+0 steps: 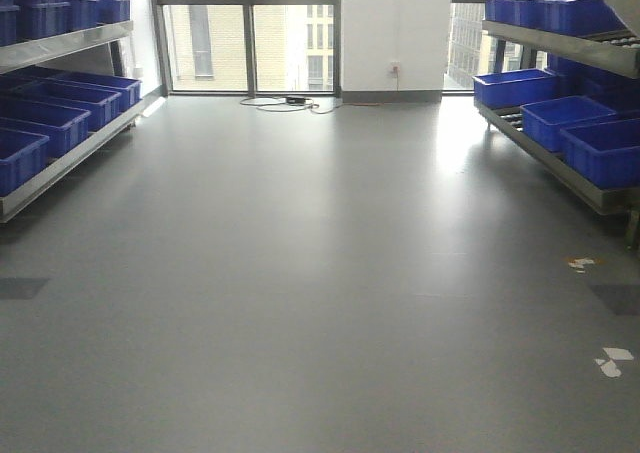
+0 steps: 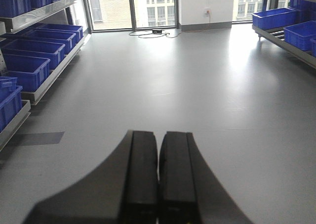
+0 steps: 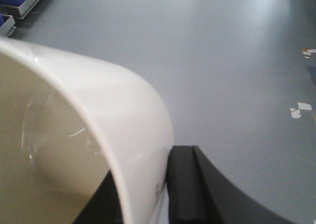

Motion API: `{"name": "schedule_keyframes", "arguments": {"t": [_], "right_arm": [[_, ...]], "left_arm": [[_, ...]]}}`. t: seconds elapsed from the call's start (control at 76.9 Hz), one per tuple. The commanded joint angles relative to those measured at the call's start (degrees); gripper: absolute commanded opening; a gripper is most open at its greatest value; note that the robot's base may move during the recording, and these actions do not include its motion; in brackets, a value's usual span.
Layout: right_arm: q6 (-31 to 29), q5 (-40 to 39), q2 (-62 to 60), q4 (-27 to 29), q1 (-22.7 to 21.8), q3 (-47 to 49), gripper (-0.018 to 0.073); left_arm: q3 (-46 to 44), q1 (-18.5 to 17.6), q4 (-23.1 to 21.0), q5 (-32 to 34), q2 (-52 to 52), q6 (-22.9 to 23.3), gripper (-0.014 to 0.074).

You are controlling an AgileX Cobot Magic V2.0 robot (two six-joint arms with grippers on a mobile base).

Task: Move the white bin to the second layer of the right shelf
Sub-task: 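Turn toward the blue crate racks carrying the bin in the right gripper, then drive toward the windows holding the white bin in the right gripper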

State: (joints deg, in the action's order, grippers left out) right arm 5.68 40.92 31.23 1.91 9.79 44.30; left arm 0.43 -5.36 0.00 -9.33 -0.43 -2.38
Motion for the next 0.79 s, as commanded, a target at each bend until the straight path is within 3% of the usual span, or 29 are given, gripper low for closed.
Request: {"name": "schedule_keyframes", "arguments": {"t": [0.0, 0.781], "right_arm": [[-0.2, -5.5, 0.1, 0.1, -0.4, 1.8, 0.0055], [-0.2, -5.5, 0.1, 0.1, -0.4, 1.8, 0.0055]], "left_arm": [[2.1, -0.5, 0.0, 4.9, -0.8, 0.2, 0.0085], [2.1, -0.5, 0.0, 4.9, -0.8, 0.2, 0.0085]]}}
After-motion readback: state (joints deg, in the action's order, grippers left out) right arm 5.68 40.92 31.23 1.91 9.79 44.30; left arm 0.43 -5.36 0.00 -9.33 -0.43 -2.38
